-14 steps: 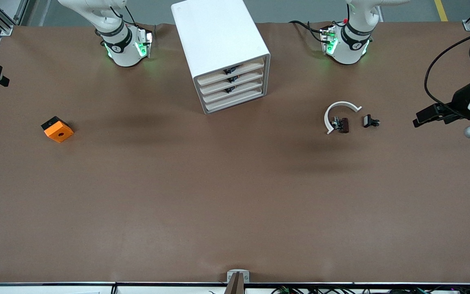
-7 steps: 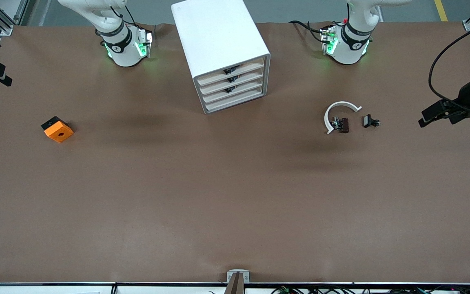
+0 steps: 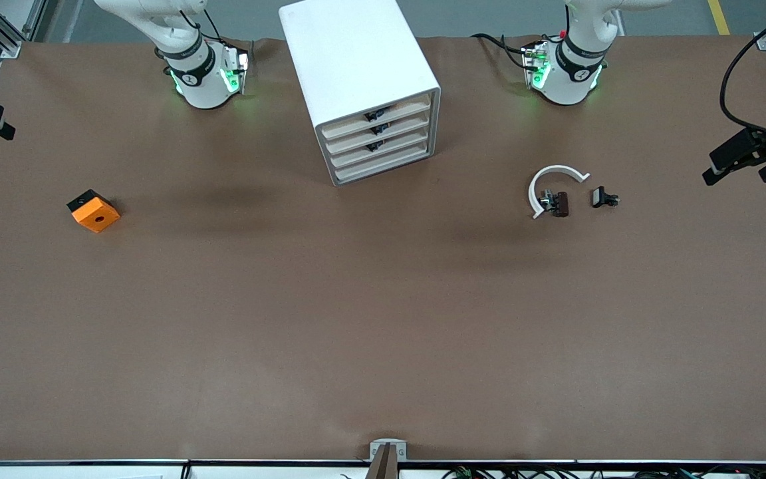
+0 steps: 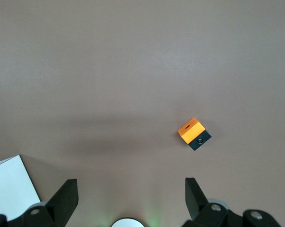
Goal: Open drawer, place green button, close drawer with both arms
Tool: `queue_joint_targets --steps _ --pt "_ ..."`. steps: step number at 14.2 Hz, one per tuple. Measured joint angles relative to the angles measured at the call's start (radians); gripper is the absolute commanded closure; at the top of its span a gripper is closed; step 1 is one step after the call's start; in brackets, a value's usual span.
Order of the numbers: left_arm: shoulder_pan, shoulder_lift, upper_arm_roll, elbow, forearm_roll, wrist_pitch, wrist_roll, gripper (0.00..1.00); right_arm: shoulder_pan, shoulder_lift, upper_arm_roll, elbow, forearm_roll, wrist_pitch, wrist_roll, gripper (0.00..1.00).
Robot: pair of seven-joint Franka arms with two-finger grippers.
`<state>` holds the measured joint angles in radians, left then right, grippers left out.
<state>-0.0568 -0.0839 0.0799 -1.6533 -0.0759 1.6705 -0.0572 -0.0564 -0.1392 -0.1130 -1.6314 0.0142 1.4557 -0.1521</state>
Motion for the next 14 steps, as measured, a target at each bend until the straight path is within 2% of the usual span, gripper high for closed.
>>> queue_joint_targets --steps 4,14 --pt "-0.005 0.0 -0.036 0.016 0.037 -0.044 0.0 0.0 0.0 0.0 0.001 0.0 0.0 0.0 0.0 0.0" --pt "-0.005 0.002 -0.038 0.028 0.038 -0.064 -0.002 0.0 0.001 0.0 0.003 0.001 0.0 0.001 0.0 0.0"
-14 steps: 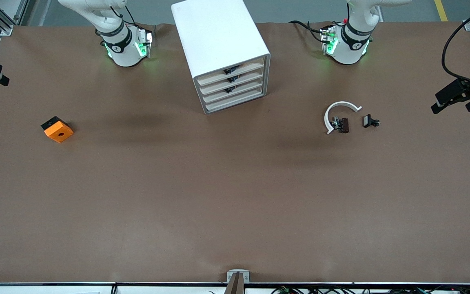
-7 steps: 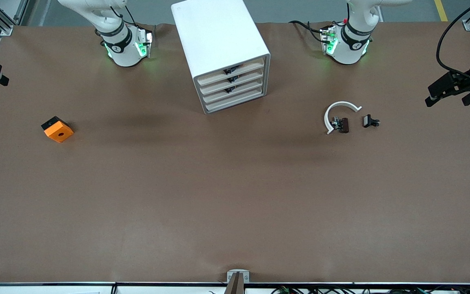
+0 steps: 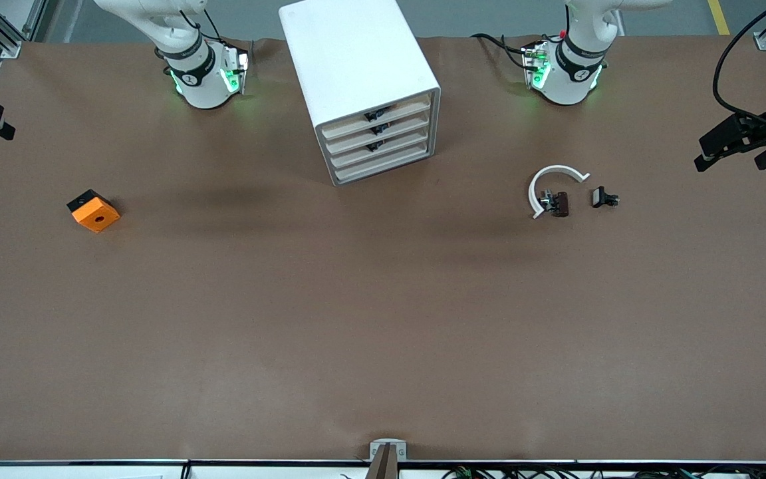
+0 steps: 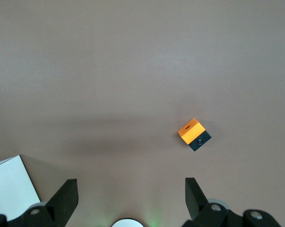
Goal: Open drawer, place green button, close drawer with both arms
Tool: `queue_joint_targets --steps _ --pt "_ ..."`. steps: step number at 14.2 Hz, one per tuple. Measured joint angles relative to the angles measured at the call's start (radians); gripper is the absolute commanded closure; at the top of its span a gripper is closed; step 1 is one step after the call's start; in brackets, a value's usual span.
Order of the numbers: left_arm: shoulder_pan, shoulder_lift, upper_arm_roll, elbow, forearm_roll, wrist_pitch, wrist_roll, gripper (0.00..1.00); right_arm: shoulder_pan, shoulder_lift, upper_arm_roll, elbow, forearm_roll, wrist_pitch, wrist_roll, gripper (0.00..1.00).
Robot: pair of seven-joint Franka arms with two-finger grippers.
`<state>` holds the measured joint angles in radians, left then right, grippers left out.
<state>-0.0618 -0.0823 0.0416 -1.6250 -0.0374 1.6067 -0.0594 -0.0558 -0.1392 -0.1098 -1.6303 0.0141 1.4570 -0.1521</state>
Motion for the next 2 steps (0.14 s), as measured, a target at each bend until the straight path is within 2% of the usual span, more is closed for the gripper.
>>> queue_joint_targets --steps 2 --pt "0.0 0.001 0.0 0.0 0.0 0.0 0.0 0.0 0.0 0.0 0.0 0.0 0.0 0.0 0.0 0.0"
